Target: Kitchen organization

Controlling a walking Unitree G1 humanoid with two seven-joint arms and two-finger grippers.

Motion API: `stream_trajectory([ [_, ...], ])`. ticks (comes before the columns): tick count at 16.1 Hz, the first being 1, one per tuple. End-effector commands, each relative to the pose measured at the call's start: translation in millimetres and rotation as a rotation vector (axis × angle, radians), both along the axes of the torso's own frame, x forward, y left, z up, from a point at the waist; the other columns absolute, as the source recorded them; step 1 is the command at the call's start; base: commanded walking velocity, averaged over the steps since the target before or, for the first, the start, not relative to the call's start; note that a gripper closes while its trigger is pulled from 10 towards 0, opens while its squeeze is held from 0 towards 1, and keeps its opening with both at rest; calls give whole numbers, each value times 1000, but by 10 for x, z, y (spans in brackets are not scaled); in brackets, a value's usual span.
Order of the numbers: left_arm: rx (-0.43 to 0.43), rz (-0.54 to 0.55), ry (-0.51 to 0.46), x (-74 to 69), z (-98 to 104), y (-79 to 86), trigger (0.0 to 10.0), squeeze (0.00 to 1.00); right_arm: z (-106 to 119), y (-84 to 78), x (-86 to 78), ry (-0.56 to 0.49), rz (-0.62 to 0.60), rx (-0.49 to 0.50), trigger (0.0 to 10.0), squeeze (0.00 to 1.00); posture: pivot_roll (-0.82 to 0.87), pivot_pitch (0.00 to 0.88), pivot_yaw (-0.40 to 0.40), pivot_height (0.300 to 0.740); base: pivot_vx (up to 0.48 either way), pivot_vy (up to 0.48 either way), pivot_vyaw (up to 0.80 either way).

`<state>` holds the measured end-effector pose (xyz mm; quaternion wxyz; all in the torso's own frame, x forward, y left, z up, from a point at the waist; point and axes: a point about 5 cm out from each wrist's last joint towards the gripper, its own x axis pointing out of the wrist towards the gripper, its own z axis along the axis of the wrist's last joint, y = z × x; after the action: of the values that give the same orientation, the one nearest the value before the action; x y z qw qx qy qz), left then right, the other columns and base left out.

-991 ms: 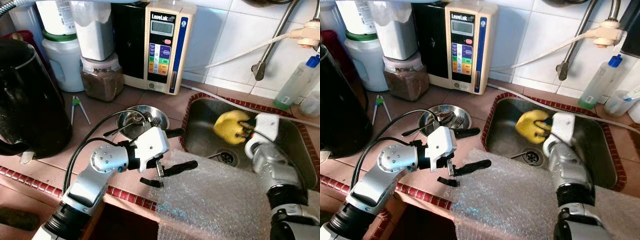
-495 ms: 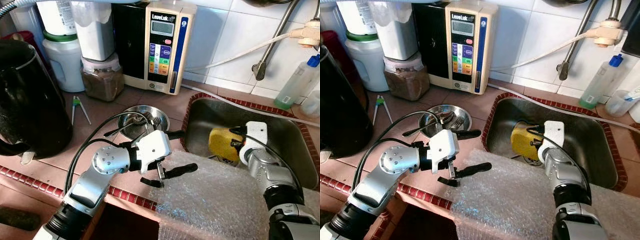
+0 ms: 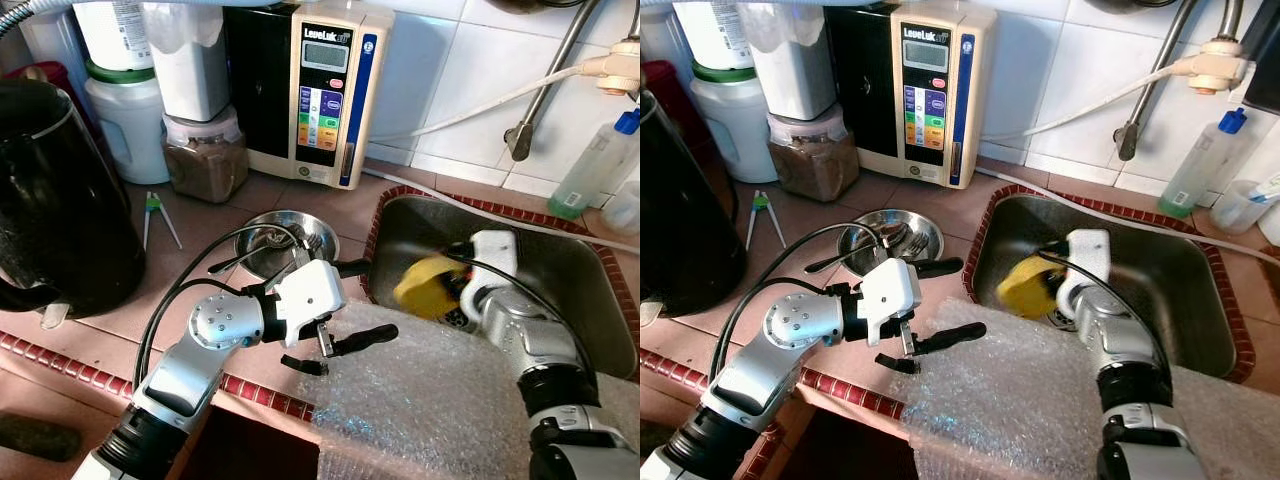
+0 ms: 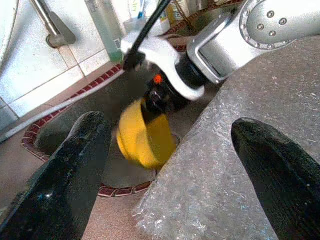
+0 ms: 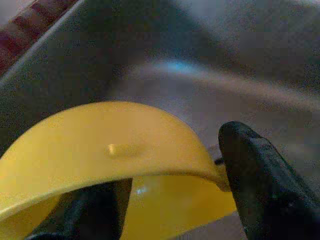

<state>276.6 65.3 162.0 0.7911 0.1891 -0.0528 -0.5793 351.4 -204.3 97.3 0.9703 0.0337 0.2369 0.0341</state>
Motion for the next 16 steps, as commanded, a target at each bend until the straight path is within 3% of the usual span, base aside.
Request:
stream_trajectory([
  [1, 7, -5, -7, -11, -10, -26, 10000, 1000, 50, -20, 9, 14, -1, 62, 10000, 1000, 102, 0, -67, 740, 0, 0, 0],
  [2, 6, -6, -6, -10, -12, -31, 10000, 1000, 34, 4, -5, 50, 15, 131, 10000, 1000, 102, 0, -68, 740, 0, 0, 0],
  [3, 7, -4, -13, -1, -7, -36, 10000, 1000, 50, -38, -9, 61, 2, 121, 10000, 1000, 102, 0, -68, 740, 0, 0, 0],
  [5, 6, -3, -15, 7, 0, -36, 10000, 1000, 78, -52, -22, 97, 29, 204, 10000, 1000, 102, 0, -68, 740, 0, 0, 0],
  [6, 6, -3, -17, 8, 1, -37, 10000, 1000, 102, -99, 0, 92, -41, 277, 10000, 1000, 102, 0, -68, 740, 0, 0, 0],
  [7, 5, -2, -20, 9, 3, -40, 10000, 1000, 139, -246, 25, 54, -127, 205, 10000, 1000, 102, 0, -68, 740, 0, 0, 0],
  [8, 5, -2, -22, 16, 7, -44, 10000, 1000, 156, -267, 29, 43, -129, 216, 10000, 1000, 100, 0, -69, 740, 0, 0, 0],
  [9, 7, 0, -28, 32, 18, -50, 10000, 1000, 230, -411, 42, -25, -145, -57, 10000, 1000, 100, 0, -68, 740, 0, 0, 0],
  [10, 1, 3, -31, 38, 28, -50, 10000, 1000, 277, -393, 53, -58, -100, -100, 10000, 1000, 102, 0, -69, 740, 0, 0, 0],
  [11, -8, 11, -31, 49, 42, -41, 10000, 1000, 327, -302, 70, -66, -69, 101, 10000, 1000, 101, 0, -69, 740, 0, 0, 0],
  [12, -7, 14, -30, 49, 38, -36, 10000, 1000, 344, -307, 75, -72, -55, 26, 10000, 1000, 102, 0, -69, 740, 0, 0, 0],
  [13, -2, 11, -29, 34, 18, -38, 10000, 1000, 297, -225, 71, -15, -93, 275, 10000, 1000, 100, 0, -68, 740, 0, 0, 0],
  [14, -2, 8, -28, 21, 14, -47, 10000, 1000, 265, -281, 64, -21, -90, 85, 10000, 1000, 100, 0, -68, 740, 0, 0, 0],
  [15, -5, 7, -31, 22, 18, -56, 10000, 1000, 251, -245, 58, -35, -15, -1, 10000, 1000, 100, 0, -66, 740, 0, 0, 0],
  [16, -5, 8, -33, 31, 22, -57, 10000, 1000, 239, -273, 52, -43, -18, -68, 10000, 1000, 102, 0, -65, 740, 0, 0, 0],
])
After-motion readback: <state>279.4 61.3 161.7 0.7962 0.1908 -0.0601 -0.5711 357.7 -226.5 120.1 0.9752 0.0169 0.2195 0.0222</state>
